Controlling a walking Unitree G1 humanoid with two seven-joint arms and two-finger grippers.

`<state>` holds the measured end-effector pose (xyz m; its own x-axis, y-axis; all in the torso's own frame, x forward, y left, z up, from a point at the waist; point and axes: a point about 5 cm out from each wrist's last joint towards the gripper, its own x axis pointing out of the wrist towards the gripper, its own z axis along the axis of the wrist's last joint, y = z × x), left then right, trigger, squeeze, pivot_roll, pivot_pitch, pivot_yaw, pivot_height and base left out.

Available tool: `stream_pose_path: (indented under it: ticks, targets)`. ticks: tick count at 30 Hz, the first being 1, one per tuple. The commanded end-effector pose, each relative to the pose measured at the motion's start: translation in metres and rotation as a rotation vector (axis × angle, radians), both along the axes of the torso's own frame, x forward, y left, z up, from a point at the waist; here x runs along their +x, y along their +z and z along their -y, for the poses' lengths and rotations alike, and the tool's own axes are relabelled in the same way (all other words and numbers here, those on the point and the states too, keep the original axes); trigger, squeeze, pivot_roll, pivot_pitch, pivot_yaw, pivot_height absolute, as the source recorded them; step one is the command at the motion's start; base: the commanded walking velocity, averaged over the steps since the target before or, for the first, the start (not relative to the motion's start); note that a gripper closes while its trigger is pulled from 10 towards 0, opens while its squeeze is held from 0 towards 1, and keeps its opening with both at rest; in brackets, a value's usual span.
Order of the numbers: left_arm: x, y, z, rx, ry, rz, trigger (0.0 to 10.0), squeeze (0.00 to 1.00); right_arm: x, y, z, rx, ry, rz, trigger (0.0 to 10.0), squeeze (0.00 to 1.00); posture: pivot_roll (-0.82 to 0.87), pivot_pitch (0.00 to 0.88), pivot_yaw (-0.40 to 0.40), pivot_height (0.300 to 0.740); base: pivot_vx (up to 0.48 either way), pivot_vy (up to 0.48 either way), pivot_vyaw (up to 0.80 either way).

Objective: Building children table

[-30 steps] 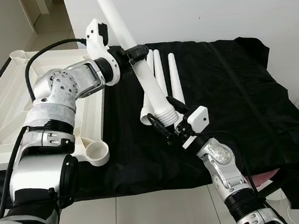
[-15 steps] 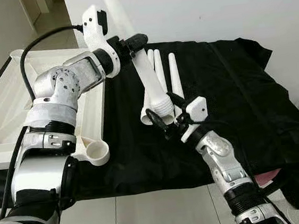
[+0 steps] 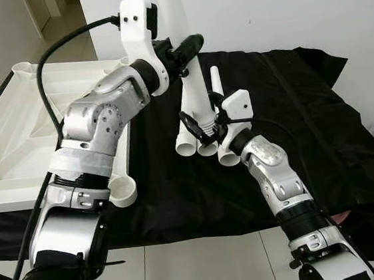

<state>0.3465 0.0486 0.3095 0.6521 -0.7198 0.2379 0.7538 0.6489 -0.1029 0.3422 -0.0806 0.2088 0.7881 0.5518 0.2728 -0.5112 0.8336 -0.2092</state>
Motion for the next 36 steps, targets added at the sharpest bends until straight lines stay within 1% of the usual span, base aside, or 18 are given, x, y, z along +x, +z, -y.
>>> stream_pose_path:
  ticks: [1,8,10,20,22,23,26,27,28,29,30,32,33,34,35,36]
  targets:
    - [-0.006,0.004,0.006,0.014,-0.031,0.05,10.0,0.0,0.003,-0.002,0.001,-0.002,-0.023,-0.025,10.0,0.0,0.02,0.0,-0.026,0.74,0.0,0.0,0.0]
    - [-0.011,-0.001,0.015,0.052,-0.002,0.101,10.0,0.0,0.008,0.004,-0.004,0.001,-0.066,-0.07,10.0,0.0,0.02,0.0,-0.026,0.74,0.0,0.0,0.0]
    - [-0.013,-0.003,0.02,0.062,0.016,0.123,10.0,0.0,0.012,0.004,-0.003,-0.025,-0.107,-0.106,10.0,0.0,0.02,0.0,-0.027,0.74,0.0,0.0,0.0]
    - [-0.016,-0.001,0.024,0.065,0.017,0.153,10.0,0.0,0.013,0.005,-0.001,-0.063,-0.135,-0.115,10.0,0.0,0.02,0.0,-0.02,0.74,0.0,0.0,0.0]
    - [-0.016,-0.002,0.025,0.075,0.016,0.164,10.0,0.0,0.013,0.002,0.0,-0.085,-0.139,-0.144,9.3,0.0,0.02,0.0,-0.019,0.74,0.0,0.0,0.0]
    - [-0.016,-0.002,0.025,0.079,0.016,0.167,10.0,0.0,0.013,0.001,0.0,-0.093,-0.143,-0.15,5.9,0.0,0.02,0.0,-0.019,0.74,0.0,0.0,0.0]
    - [-0.017,-0.002,0.026,0.08,0.015,0.169,10.0,0.0,0.013,0.001,0.0,-0.104,-0.142,-0.145,5.9,0.0,0.02,0.0,-0.019,0.74,0.0,0.0,0.0]
    - [-0.017,-0.002,0.026,0.079,0.014,0.17,10.0,0.0,0.013,0.001,-0.001,-0.114,-0.138,-0.144,4.1,0.0,0.02,0.0,-0.017,0.74,0.0,0.0,0.0]
    - [-0.018,-0.002,0.027,0.081,0.013,0.173,10.0,0.0,0.012,0.001,-0.003,-0.123,-0.128,-0.138,3.8,0.0,0.02,0.0,-0.017,0.74,0.0,0.0,0.0]
    - [-0.018,-0.002,0.027,0.081,0.013,0.173,10.0,0.0,0.012,0.001,-0.003,-0.123,-0.128,-0.138,3.8,0.0,0.02,0.0,-0.017,0.74,0.0,0.0,0.0]
    - [-0.018,-0.003,0.027,0.083,0.012,0.174,10.0,0.0,0.011,0.001,-0.004,-0.126,-0.125,-0.134,0.7,0.0,0.02,0.0,-0.017,0.74,0.0,0.0,0.0]
    - [-0.018,-0.003,0.027,0.083,0.012,0.174,10.0,0.0,0.011,0.001,-0.004,-0.126,-0.125,-0.134,0.7,0.0,0.02,0.0,-0.017,0.74,0.0,0.0,0.0]
    - [-0.018,-0.003,0.028,0.085,0.01,0.174,10.0,0.0,0.011,0.002,-0.005,-0.135,-0.122,-0.127,2.4,0.0,0.02,0.0,-0.018,0.74,0.0,0.0,0.0]
    - [-0.018,-0.003,0.028,0.085,0.01,0.174,10.0,0.0,0.011,0.002,-0.005,-0.135,-0.122,-0.127,2.4,0.0,0.02,0.0,-0.018,0.74,0.0,0.0,0.0]
    - [-0.019,-0.003,0.029,0.086,0.008,0.174,10.0,0.0,0.01,0.003,-0.005,-0.139,-0.122,-0.119,3.6,0.0,0.02,0.0,-0.018,0.74,0.0,0.0,0.0]
    - [-0.019,-0.004,0.029,0.088,0.007,0.173,10.0,0.0,0.01,0.004,-0.006,-0.15,-0.125,-0.103,10.0,0.0,0.02,0.0,-0.016,0.74,0.0,0.0,0.0]
